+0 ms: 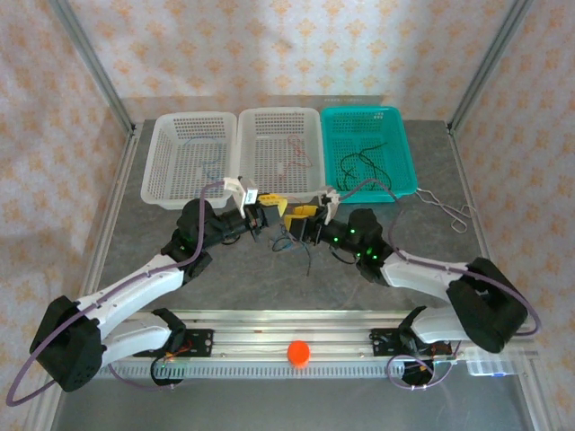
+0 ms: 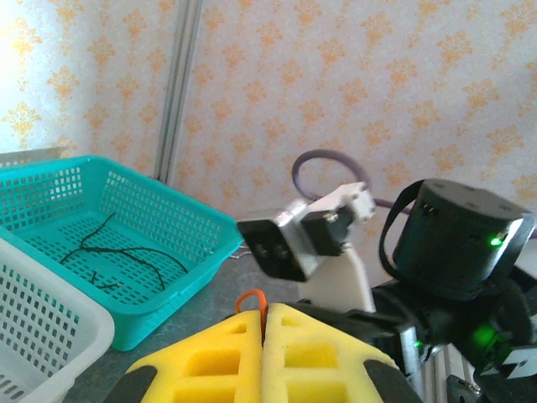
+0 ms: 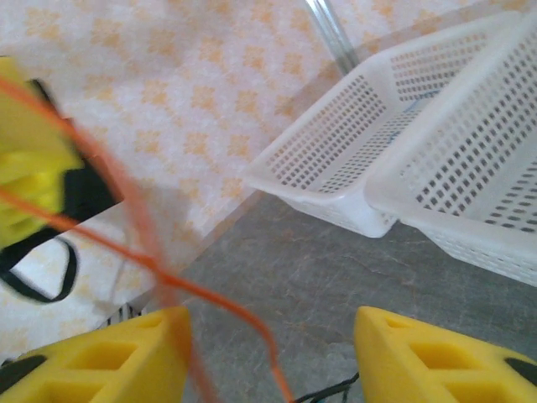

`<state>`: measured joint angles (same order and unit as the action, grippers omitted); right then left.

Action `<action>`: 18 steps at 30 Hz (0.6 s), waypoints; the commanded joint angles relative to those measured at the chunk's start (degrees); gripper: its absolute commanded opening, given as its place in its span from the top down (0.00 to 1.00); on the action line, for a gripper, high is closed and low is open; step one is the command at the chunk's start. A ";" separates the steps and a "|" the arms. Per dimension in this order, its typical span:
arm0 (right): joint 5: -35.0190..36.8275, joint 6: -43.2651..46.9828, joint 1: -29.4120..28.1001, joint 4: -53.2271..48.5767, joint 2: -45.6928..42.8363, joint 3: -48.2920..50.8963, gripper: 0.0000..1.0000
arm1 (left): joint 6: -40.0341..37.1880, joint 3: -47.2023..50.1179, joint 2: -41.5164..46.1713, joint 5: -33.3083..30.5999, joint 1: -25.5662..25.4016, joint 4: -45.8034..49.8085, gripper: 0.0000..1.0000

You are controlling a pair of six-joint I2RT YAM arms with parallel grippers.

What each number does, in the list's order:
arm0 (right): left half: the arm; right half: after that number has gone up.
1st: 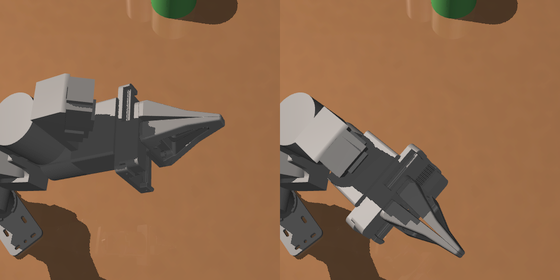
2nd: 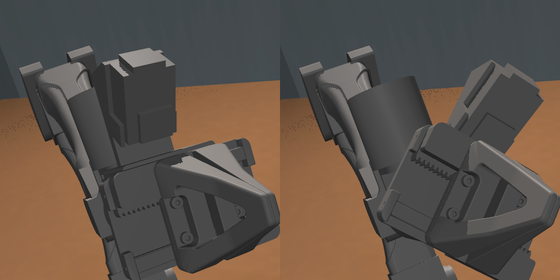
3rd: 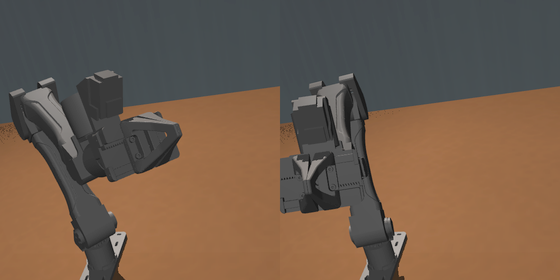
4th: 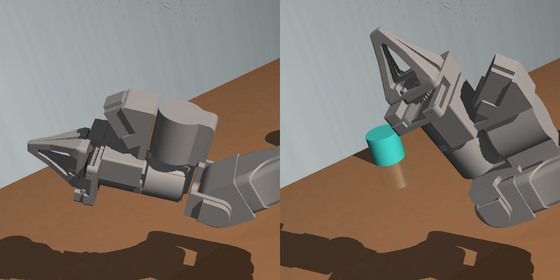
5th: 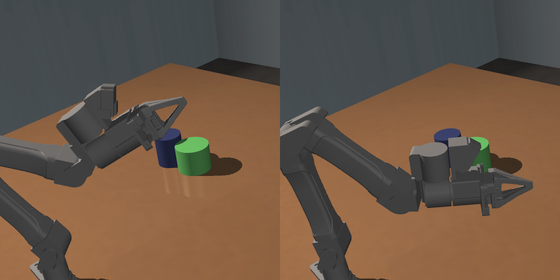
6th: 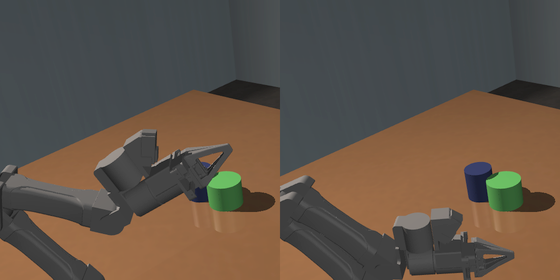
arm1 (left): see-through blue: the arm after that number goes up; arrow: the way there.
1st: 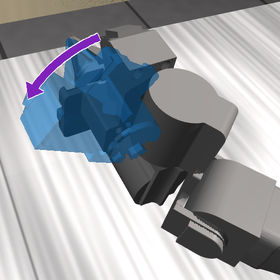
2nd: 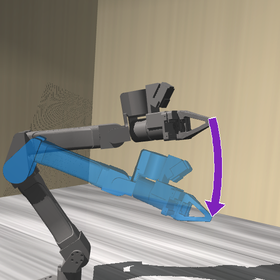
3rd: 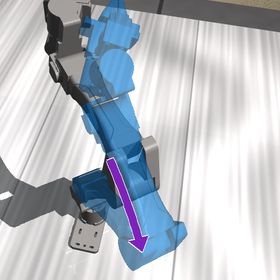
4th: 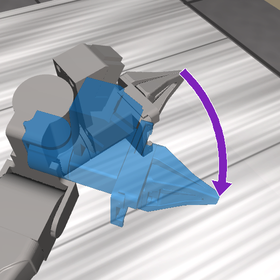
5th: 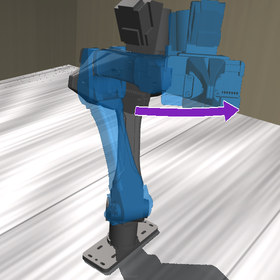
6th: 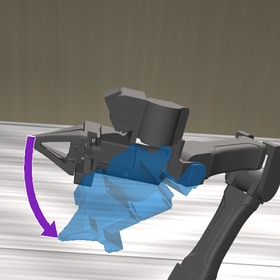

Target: Untangle the cables

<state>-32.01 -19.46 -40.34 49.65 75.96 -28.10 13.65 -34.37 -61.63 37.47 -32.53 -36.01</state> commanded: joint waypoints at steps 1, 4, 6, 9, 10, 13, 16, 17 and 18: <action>5.14 -2.76 -1.18 6.08 2.39 -2.14 0.49 | 1.38 -2.59 -0.33 1.45 0.09 -2.29 1.00; 7.34 -4.00 -1.98 6.25 4.42 -2.15 0.51 | 2.24 -3.75 0.20 2.02 0.10 -1.97 1.00; 9.02 -5.34 -2.20 6.98 5.36 -1.17 0.53 | 2.33 -4.62 0.90 2.83 0.10 -1.92 1.00; 11.17 -7.61 -2.19 7.13 6.57 0.42 0.57 | 2.60 -6.18 1.76 3.30 0.10 -1.86 1.00; 11.50 -8.15 -2.19 6.92 6.88 0.79 0.57 | 2.69 -6.68 2.01 3.30 0.10 -1.63 1.00; 13.33 -9.64 -2.29 5.06 7.18 1.84 0.60 | 2.70 -8.22 2.60 3.46 0.09 -0.57 1.00; 15.24 -10.37 -2.29 2.64 6.96 2.96 0.61 | 2.65 -9.54 3.34 3.13 0.10 0.18 1.00; 15.77 -10.55 -2.25 1.91 6.79 3.30 0.61 | 2.61 -10.04 3.52 2.96 0.08 0.49 1.00; 16.47 -10.61 -2.29 0.69 6.65 3.53 0.61 | 2.61 -10.62 3.77 2.66 0.10 0.87 1.00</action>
<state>-19.40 -28.64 -42.39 52.16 83.00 -25.78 15.62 -42.24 -59.35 38.98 -32.53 -35.16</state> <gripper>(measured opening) 0.387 0.047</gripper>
